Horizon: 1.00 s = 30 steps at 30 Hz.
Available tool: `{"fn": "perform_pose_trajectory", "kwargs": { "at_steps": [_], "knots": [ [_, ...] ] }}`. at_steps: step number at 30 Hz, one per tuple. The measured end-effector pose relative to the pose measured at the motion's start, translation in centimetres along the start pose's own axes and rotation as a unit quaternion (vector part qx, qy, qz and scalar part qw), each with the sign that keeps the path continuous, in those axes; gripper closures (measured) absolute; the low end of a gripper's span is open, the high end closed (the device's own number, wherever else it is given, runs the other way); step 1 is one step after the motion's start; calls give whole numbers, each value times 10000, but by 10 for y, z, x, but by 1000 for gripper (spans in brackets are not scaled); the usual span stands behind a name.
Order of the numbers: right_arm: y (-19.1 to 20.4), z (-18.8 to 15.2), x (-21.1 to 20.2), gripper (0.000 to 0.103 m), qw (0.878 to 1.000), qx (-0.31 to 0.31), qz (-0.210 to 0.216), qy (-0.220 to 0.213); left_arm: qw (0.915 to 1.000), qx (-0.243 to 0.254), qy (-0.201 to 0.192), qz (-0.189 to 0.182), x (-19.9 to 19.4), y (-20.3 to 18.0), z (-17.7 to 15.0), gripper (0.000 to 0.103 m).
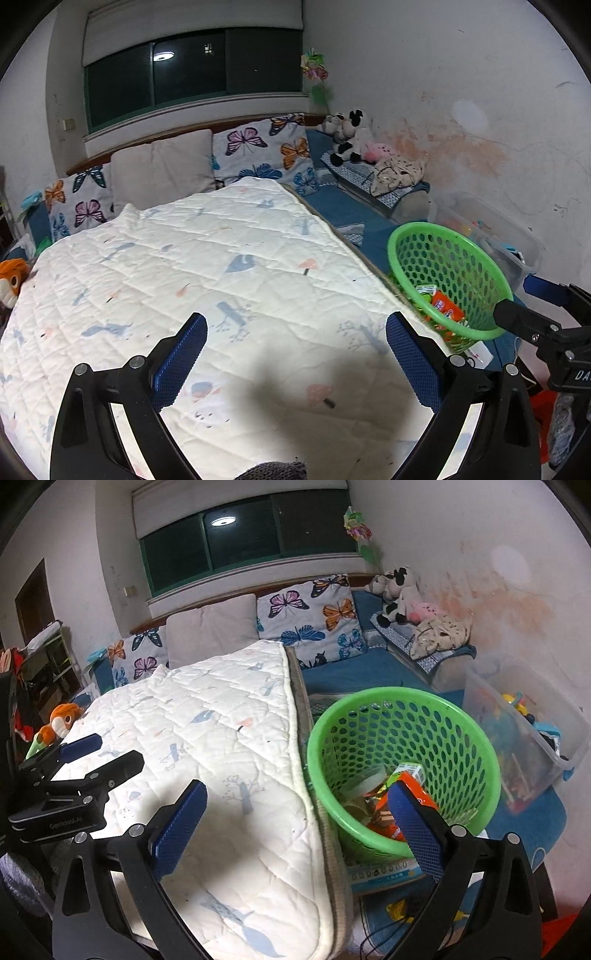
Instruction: Collect trash
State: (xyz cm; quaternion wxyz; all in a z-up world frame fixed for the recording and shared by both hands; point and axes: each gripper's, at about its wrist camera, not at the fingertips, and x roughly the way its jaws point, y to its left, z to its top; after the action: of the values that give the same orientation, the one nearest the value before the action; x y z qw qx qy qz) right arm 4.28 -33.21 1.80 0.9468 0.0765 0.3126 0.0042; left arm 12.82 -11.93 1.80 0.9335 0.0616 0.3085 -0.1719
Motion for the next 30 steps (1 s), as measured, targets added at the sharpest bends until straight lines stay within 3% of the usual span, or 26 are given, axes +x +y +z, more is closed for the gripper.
{"fn": "perform_pose_trajectory", "kwargs": {
  "at_steps": [30],
  "knots": [
    [37,-5,-1,5,9994,-354,-17,-61,9976,-541,-197,393,-28,41,-18,9]
  ]
}}
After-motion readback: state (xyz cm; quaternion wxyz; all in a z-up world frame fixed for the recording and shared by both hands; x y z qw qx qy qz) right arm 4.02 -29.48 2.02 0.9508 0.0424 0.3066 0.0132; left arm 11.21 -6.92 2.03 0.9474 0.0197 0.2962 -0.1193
